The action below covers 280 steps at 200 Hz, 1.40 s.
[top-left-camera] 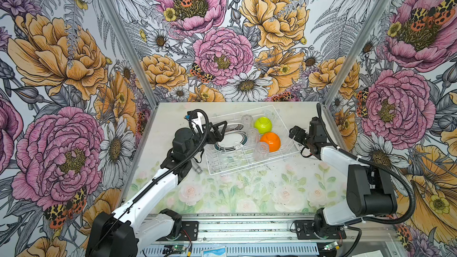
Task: Unload the mixed dishes from the dish rack
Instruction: 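Release the plate and raise the right gripper back over the rack, then lower the left gripper onto the nearest green-rimmed white plate in the rack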
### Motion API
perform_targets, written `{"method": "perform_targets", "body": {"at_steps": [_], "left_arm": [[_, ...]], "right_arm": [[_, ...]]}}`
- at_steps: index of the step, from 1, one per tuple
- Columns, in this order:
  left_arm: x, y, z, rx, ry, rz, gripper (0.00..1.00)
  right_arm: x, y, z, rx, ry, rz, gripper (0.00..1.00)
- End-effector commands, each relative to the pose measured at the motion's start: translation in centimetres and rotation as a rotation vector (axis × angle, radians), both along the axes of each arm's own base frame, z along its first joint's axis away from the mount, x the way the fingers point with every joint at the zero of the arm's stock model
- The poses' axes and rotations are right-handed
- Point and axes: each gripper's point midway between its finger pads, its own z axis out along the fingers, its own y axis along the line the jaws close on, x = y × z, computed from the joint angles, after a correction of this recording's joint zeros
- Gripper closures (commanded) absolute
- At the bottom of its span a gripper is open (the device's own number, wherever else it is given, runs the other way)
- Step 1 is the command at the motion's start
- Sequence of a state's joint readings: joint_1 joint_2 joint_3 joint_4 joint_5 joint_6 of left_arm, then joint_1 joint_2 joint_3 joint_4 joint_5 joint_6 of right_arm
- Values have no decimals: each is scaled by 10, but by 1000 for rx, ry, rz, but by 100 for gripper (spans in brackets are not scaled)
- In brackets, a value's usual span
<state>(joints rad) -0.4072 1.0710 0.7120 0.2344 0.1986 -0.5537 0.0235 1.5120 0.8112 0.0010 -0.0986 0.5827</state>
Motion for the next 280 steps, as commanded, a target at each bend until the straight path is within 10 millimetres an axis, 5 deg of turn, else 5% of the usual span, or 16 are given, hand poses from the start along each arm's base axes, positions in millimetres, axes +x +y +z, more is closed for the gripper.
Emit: {"method": "perform_targets", "body": {"at_steps": [1,65,131,162,212,259,280], "left_arm": [[1,7,-12,13,38,29,1],[1,15,-30,61,110,52,1],[-25,46,-63,239,259,135,1],[-34,42,-76,307,310,79,8],[-30,32,-94,405,391,-9,15],[-23,36,-86,466,344,11,18],[-17,38,-90,528,324,-4,27]], "right_arm": [[-25,27,-31,13,125,88,4],[-31,35,-8,4,65,116,4],[-43,46,52,9,-109,219,1],[-52,54,72,34,-170,261,1],[-62,71,85,113,-197,349,1],[-74,73,87,118,-222,367,0],[-80,74,85,122,-230,372,1]]}}
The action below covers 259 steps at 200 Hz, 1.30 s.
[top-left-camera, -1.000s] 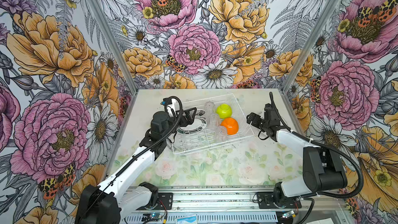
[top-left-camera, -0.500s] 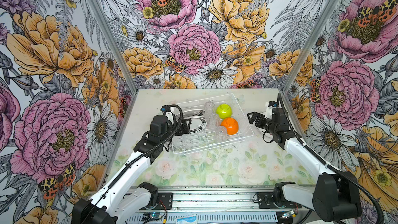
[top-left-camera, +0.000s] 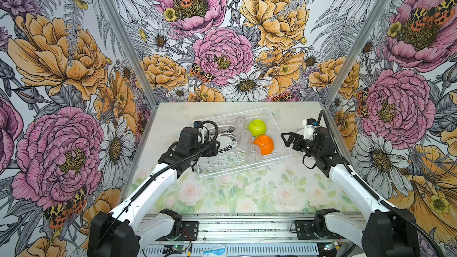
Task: Unload the mixed dishes from the dish rack
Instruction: 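Lower the left gripper onto the nearest green-rimmed white plate in the rack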
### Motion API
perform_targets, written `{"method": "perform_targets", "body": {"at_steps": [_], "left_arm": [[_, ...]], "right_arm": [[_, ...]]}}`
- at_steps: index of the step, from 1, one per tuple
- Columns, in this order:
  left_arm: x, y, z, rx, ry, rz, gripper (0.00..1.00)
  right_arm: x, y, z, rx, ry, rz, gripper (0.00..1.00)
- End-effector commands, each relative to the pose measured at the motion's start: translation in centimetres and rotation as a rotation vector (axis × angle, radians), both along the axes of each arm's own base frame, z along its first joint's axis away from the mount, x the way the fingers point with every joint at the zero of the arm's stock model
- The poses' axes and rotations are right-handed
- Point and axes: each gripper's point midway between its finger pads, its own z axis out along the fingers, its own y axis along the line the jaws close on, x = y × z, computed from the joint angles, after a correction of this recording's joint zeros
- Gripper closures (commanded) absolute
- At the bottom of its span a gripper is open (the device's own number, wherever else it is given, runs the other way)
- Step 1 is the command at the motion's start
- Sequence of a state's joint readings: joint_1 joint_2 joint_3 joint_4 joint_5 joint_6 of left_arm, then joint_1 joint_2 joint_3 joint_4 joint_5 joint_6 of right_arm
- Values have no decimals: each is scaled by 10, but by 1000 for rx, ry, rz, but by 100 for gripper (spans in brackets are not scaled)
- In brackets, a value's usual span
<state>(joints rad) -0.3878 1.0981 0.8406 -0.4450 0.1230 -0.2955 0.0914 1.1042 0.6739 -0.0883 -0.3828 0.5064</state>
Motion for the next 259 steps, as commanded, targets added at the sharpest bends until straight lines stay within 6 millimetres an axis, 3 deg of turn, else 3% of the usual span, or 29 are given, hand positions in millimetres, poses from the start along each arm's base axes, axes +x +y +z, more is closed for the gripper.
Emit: {"method": "perform_targets", "body": {"at_steps": [1,24,63,102,159,225,259], "left_arm": [[12,4,12,72,-59,-30,27],[23,3,16,68,-63,-44,31],[26,-4,17,126,-100,-86,33],[30,1,8,213,-111,-81,38],[41,-10,2,237,-97,-147,46],[42,-24,-2,294,-81,-226,47],[40,-18,-2,349,-85,-225,48]], "right_arm": [[-7,4,6,12,-38,28,1],[-10,5,5,18,-47,32,0],[-14,6,2,14,-56,41,0],[-20,3,-6,6,-49,40,0],[-22,-1,-7,12,-57,31,1],[-29,-11,-7,20,-73,5,1],[-28,-14,-12,35,-50,-11,0]]}}
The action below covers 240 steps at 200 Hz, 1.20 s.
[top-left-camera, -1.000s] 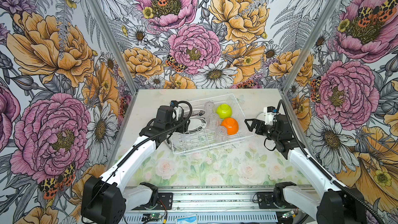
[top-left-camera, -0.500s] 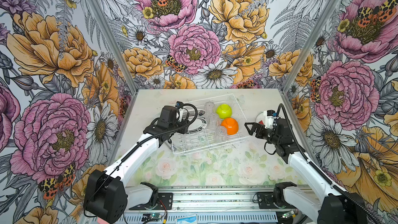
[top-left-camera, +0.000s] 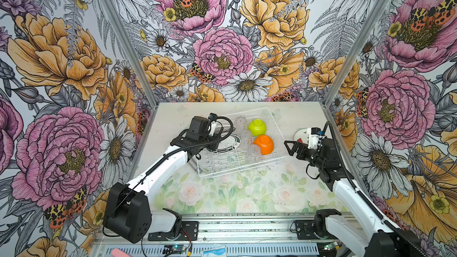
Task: Unload the mixed dishes from the dish rack
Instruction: 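Lower the left gripper onto the nearest green-rimmed white plate in the rack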
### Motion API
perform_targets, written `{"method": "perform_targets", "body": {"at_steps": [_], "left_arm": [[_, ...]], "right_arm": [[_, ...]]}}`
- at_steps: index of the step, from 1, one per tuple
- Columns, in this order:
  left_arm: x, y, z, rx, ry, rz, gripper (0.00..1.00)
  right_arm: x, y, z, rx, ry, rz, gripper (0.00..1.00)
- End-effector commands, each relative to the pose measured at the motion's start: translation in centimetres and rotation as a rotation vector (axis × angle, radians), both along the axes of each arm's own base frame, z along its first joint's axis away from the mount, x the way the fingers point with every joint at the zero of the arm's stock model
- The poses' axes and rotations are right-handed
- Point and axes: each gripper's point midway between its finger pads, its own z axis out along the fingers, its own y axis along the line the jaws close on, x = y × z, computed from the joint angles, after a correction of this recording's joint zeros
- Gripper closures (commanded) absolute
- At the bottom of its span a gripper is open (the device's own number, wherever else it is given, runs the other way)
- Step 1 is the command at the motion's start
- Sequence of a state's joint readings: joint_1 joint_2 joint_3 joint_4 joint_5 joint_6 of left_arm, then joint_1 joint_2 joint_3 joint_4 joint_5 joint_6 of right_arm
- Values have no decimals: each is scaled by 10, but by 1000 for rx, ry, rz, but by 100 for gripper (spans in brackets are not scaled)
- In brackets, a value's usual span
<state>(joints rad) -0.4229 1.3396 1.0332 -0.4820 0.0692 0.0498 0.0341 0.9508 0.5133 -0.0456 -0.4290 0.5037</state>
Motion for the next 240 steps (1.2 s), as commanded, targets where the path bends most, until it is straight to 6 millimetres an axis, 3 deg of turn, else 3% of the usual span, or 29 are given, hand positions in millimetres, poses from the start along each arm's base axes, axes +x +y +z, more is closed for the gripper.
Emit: {"method": "perform_targets", "body": {"at_steps": [1,122,240], "left_arm": [[-1,4,5,54,-20,-12,48],[0,-14,-7,88,49,-129,57],[8,-15,-30,353,49,-145,69]], "right_arm": [[1,0,2,12,-14,4,1],[5,-8,-10,32,34,-24,1],[7,-15,-18,39,64,-53,1]]}}
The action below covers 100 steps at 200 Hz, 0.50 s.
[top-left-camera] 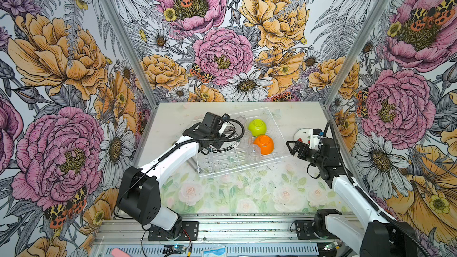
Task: Unload the mixed dishes from the dish rack
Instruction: 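Lower the left gripper onto the nearest green-rimmed white plate in the rack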
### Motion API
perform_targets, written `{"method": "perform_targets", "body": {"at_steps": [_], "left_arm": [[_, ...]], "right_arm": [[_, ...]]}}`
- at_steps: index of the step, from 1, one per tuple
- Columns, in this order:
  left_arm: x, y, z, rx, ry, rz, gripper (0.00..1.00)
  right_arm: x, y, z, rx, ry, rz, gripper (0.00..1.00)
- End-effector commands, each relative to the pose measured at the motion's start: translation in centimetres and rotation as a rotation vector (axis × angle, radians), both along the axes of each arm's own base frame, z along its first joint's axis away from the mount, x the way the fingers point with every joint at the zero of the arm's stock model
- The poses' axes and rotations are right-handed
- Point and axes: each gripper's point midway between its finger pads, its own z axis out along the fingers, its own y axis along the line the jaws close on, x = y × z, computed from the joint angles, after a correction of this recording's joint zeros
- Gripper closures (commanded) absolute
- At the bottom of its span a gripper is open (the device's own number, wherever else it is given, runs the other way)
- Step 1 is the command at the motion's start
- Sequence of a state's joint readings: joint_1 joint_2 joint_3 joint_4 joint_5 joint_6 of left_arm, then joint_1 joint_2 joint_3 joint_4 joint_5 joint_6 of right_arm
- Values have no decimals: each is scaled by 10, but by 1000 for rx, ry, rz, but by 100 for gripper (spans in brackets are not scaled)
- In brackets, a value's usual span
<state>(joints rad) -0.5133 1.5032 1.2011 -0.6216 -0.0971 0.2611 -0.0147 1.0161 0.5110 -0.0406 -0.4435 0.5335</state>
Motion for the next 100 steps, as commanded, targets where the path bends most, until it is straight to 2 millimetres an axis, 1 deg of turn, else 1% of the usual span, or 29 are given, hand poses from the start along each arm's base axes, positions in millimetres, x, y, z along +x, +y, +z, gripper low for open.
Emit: {"method": "perform_targets", "body": {"at_steps": [1,23,50,66,95,100], "left_arm": [[-5,0,-15,57,45,-10,69],[-2,1,-14,65,38,-6,73],[2,3,-11,77,23,0,80],[4,6,-13,102,19,5,85],[5,11,-12,141,1,1,87],[7,16,-11,168,-13,16,87]], "right_arm": [[1,-1,0,9,-11,-3,1],[1,-2,0,8,-10,-5,0],[2,-2,-1,11,-6,-9,0],[2,-1,-2,17,-3,-3,1],[3,1,-4,22,2,6,1],[3,0,-3,22,1,3,0]]}}
